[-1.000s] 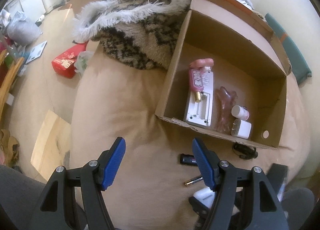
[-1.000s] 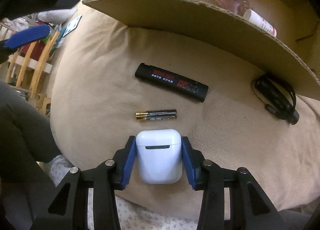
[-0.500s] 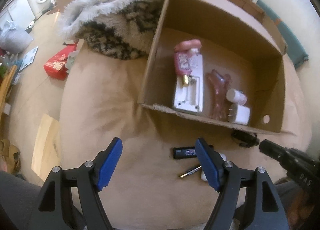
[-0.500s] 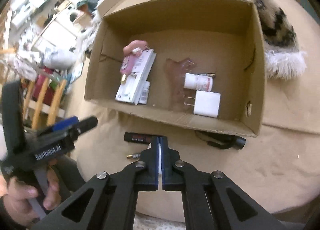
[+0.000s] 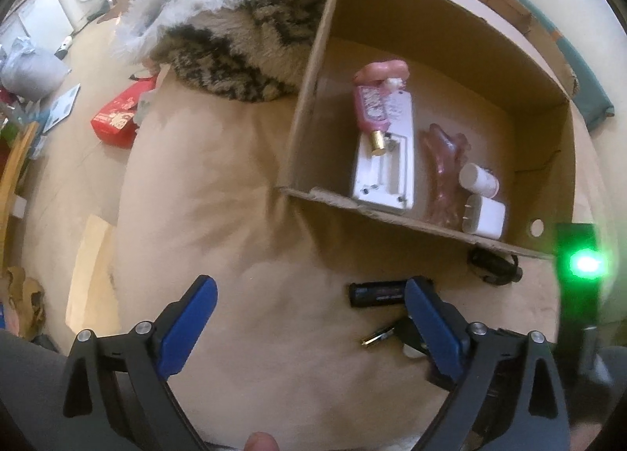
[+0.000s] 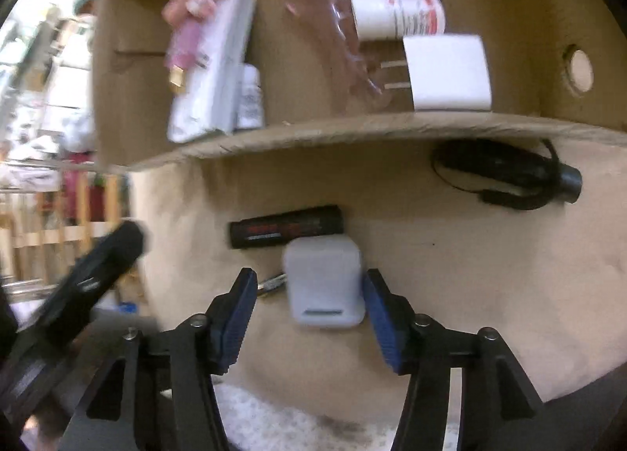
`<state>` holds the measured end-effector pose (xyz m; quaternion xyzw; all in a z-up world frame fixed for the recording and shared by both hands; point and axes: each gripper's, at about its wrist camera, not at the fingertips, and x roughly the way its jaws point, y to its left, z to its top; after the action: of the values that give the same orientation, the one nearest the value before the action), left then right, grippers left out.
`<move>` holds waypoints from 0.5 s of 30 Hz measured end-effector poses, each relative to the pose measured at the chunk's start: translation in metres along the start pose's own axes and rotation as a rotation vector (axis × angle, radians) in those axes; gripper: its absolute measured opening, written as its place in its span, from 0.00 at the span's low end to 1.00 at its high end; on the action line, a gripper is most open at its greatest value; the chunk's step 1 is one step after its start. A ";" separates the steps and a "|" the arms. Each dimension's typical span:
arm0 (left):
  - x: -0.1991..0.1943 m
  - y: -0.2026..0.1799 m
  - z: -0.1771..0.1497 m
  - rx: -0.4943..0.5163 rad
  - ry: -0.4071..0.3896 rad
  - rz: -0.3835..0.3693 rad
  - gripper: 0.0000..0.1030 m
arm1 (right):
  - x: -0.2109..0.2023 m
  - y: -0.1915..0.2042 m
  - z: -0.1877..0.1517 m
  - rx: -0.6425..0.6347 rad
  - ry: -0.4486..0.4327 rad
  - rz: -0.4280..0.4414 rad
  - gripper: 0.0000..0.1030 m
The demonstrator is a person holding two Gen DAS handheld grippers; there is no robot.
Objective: Organize rigid objects
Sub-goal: 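Grasp the black power bank with the left tool while the right tool holds the earbud case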
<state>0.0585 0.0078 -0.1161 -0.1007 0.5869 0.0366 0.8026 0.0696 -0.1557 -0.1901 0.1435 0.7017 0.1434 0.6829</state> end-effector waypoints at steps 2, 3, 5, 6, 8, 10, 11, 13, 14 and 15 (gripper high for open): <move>0.001 0.002 -0.001 0.000 0.008 0.000 0.93 | 0.008 0.004 -0.001 -0.025 -0.007 -0.038 0.57; 0.001 0.002 -0.001 -0.002 0.009 -0.001 0.93 | 0.008 0.007 -0.002 -0.039 -0.019 -0.048 0.55; 0.000 0.002 0.000 -0.007 0.006 -0.007 0.93 | 0.003 0.010 -0.003 -0.077 -0.040 -0.062 0.44; -0.001 0.001 0.000 -0.009 0.005 -0.011 0.93 | -0.001 0.010 -0.004 -0.079 -0.043 -0.050 0.44; -0.002 0.000 0.000 -0.010 0.001 -0.012 0.93 | -0.010 0.008 -0.008 -0.087 -0.053 -0.029 0.44; -0.002 -0.001 0.000 -0.011 0.001 -0.019 0.93 | -0.022 0.008 -0.011 -0.100 -0.070 -0.018 0.44; -0.002 -0.002 0.000 -0.011 0.002 -0.024 0.93 | -0.031 0.008 -0.013 -0.113 -0.084 -0.009 0.44; -0.002 -0.003 -0.001 -0.003 0.003 -0.028 0.93 | -0.049 0.012 -0.017 -0.142 -0.120 0.019 0.44; -0.001 -0.004 -0.001 0.002 0.002 -0.029 0.93 | -0.060 0.010 -0.019 -0.153 -0.140 0.024 0.44; -0.002 -0.005 -0.002 0.008 0.001 -0.029 0.93 | -0.071 0.010 -0.019 -0.163 -0.163 0.028 0.44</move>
<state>0.0571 0.0025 -0.1146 -0.1057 0.5858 0.0226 0.8032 0.0525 -0.1748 -0.1203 0.1083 0.6279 0.1974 0.7450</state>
